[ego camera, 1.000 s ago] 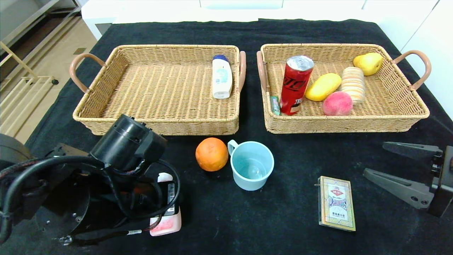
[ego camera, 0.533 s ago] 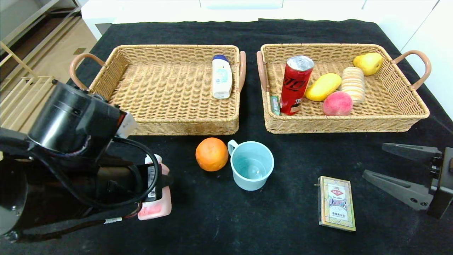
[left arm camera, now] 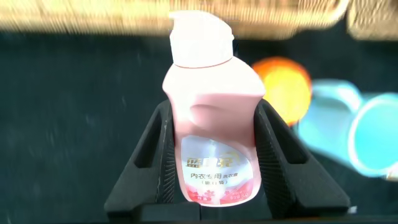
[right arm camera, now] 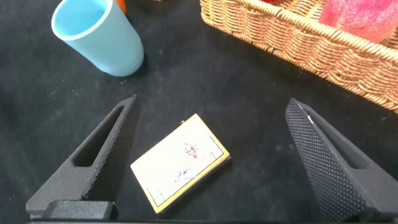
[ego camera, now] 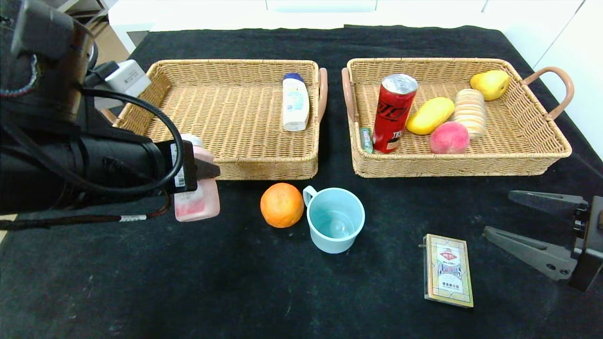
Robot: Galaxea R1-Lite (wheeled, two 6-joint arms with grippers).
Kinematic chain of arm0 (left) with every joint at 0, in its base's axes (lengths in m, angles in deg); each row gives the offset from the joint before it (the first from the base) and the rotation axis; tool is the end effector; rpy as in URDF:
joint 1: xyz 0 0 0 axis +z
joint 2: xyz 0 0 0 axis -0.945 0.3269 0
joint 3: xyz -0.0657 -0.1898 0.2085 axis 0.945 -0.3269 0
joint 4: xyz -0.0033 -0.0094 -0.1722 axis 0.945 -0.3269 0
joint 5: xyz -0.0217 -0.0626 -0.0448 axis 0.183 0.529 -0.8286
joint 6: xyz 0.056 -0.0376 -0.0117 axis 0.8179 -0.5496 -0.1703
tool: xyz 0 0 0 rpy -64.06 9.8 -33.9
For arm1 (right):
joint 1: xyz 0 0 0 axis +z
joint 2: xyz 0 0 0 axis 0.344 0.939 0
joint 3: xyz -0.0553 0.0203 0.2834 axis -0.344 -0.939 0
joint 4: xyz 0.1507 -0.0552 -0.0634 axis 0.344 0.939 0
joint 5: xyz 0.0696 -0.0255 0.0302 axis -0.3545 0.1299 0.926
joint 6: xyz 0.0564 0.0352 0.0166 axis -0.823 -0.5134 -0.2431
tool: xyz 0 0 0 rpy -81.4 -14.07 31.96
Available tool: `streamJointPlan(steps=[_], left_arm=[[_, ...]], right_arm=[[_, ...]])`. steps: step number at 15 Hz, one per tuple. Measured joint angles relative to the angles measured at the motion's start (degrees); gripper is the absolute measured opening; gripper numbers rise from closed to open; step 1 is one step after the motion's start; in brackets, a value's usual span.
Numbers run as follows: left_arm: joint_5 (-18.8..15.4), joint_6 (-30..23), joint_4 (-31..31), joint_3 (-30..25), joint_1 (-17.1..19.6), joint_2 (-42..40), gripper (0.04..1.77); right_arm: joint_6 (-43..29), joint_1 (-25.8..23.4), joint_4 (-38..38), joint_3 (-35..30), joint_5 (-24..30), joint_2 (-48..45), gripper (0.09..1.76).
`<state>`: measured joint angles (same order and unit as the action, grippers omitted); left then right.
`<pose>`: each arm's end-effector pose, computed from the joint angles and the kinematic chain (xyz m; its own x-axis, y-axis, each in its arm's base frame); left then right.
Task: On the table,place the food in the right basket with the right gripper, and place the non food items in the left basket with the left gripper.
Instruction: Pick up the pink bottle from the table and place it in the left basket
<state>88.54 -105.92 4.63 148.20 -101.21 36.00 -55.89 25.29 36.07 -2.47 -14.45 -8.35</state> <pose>0.2261 -0.1097 0.2717 0.8653 -0.1815 -0.4672 0.0896 0.9731 -0.2121 0.1968 0.0578 0.2062 0.7509 0.6506 -0.1134 -0.6589 0.7498 -0.0609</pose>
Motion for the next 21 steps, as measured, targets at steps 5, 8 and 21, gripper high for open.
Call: streamJointPlan(steps=[5, 8, 21], left_arm=[[-1.2, 3.0, 0.2, 9.9, 2.8, 5.0, 0.83], [-3.5, 3.8, 2.9, 14.3, 5.0, 8.6, 0.83], [-5.6, 4.1, 9.0, 24.9, 9.6, 20.2, 0.83]], right_arm=[[0.0, 0.0, -0.1, 0.0, 0.0, -0.1, 1.71], [0.0, 0.0, -0.1, 0.0, 0.0, -0.2, 1.71], [0.0, 0.0, -0.2, 0.0, 0.1, -0.7, 1.71]])
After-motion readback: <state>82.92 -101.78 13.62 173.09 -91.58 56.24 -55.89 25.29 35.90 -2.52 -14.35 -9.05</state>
